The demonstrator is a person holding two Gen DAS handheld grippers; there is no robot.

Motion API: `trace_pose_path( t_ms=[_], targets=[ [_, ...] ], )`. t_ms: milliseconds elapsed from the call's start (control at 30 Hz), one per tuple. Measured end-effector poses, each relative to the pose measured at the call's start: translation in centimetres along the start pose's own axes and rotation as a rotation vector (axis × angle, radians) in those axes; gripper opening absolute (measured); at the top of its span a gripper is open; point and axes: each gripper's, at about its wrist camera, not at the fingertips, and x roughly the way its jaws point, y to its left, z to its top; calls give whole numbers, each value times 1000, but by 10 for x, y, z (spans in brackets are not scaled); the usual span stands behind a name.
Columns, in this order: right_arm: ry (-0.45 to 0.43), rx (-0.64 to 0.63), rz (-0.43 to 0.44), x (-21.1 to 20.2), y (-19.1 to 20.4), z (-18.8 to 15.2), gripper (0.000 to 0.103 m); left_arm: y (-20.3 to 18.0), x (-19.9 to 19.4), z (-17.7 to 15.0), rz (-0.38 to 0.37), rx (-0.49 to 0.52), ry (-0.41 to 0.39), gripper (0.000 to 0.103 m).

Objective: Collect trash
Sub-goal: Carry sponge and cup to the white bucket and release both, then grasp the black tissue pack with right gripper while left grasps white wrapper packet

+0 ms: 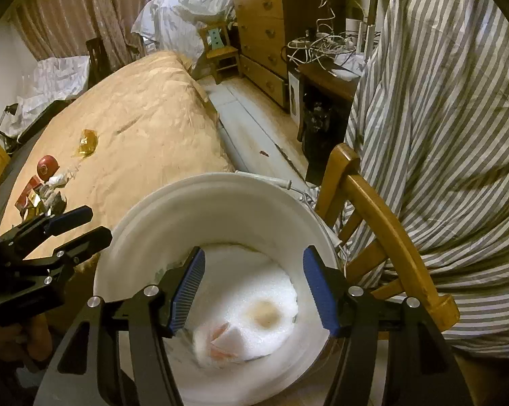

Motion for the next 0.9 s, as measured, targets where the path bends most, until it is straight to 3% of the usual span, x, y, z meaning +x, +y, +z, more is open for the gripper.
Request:
trace_pose_path(
  t_ms=[167,267,433,500,700,833,900],
  targets=[
    [-34,-5,2,-11,8,-2,63,13,-11,-6,6,-14,-13,64],
    [-104,-43,10,-30,30,-3,64,33,-29,-13,28,-31,-39,67],
    [-240,-137,112,-58,99,-6,70,93,-71,-32,106,-100,-99,69],
    [-256,-174,166,-58,128,-7,72,129,-91,-47,165,-146,-118,70],
    [-184,-322,335,-18,242,-13,75,240,-138,-99,288,-231,-103,70],
    [-94,-385,411,20,311,-25,75,309,-171,-125,351,-193,-62,70],
    [-59,-385,451,34,335,-31,76,344,-187,-135,386,-158,-39,76]
  ],
)
